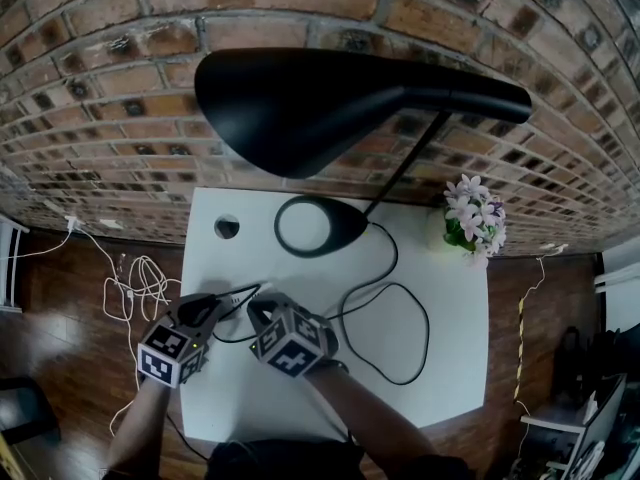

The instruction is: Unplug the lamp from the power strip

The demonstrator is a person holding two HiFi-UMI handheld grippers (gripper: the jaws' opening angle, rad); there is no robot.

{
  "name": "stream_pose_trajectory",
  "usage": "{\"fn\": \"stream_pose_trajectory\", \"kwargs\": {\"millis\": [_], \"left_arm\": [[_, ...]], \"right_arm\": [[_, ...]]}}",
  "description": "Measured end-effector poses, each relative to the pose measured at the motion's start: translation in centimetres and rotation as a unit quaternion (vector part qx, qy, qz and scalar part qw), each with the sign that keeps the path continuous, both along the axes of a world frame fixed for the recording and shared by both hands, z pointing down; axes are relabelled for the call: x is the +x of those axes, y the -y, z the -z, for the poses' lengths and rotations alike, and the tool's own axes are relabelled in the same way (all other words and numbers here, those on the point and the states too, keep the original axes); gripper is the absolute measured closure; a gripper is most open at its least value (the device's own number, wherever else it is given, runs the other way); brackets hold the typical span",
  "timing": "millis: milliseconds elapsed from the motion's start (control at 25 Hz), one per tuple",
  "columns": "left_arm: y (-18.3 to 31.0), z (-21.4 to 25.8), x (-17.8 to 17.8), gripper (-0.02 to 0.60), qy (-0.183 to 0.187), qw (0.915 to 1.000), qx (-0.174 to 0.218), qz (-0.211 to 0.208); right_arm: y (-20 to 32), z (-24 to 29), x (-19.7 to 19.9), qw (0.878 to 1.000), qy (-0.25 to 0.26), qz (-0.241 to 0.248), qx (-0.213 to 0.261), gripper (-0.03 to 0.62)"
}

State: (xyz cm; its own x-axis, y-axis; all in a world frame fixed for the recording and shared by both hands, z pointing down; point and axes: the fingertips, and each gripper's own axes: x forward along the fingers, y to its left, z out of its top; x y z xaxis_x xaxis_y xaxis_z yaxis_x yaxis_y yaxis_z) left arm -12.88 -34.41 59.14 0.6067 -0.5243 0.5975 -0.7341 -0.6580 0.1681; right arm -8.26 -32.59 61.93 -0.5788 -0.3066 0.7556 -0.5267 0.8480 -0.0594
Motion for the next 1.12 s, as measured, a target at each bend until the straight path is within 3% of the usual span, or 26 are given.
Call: {"fn": "stream_pose_trajectory", "kwargs": {"millis": [120, 240, 320, 400, 440, 520, 560, 640, 680, 840, 1120], "left_arm": [[-0.2, 0.0, 0.0, 0.523, 0.006, 1.0, 0.006, -0.003], [-0.8, -0.2, 0.4, 0.525, 0.064, 0.9961, 0.037, -0.047], [-0.9, -0.2, 0.6, 0.526, 0.081, 0.9933, 0.049, -0.066], [-0.8, 0.4, 0.7, 0.525, 0.046, 0.9958, 0.051, -0.061], [-0.5, 1.6, 0.9, 0.523, -0.003, 0.9973, 0.054, -0.051], [0.5, 5.5, 2.7, 0.517, -0.105, 0.9918, 0.062, -0.038], [1.0, 6.9, 4.1, 0.518, -0.1, 0.9902, 0.079, -0.057], [1.0, 7.5, 6.1, 0.517, -0.011, 0.9837, 0.132, -0.122], [0.8, 7.2, 6.3, 0.517, 0.014, 0.9804, 0.139, -0.139], [0.2, 5.9, 5.2, 0.517, 0.001, 0.9867, 0.107, -0.122], [0.4, 5.8, 3.8, 0.517, -0.009, 0.9896, 0.1, -0.103]], "right_arm": [[0.0, -0.1, -0.1, 1.0, 0.001, -0.003, -0.013, 0.595], [0.0, 0.0, -0.1, 1.0, 0.001, -0.003, -0.021, 0.595], [0.1, 0.0, 0.1, 1.0, 0.005, -0.007, -0.024, 0.595], [0.1, -0.1, 0.0, 1.0, 0.008, -0.008, -0.025, 0.595], [0.1, -0.1, -0.1, 1.0, 0.009, -0.007, -0.025, 0.595], [0.3, -0.1, -0.3, 1.0, 0.01, -0.009, -0.022, 0.594], [0.4, -0.1, -0.3, 1.0, 0.011, -0.011, -0.021, 0.594], [0.3, -0.1, -0.4, 1.0, 0.013, -0.018, -0.02, 0.594], [0.2, -0.1, -0.5, 0.999, 0.015, -0.021, -0.022, 0.594], [0.3, 0.0, -0.5, 0.999, 0.018, -0.022, -0.023, 0.594], [0.4, -0.1, -0.3, 0.999, 0.018, -0.026, -0.022, 0.594]]}}
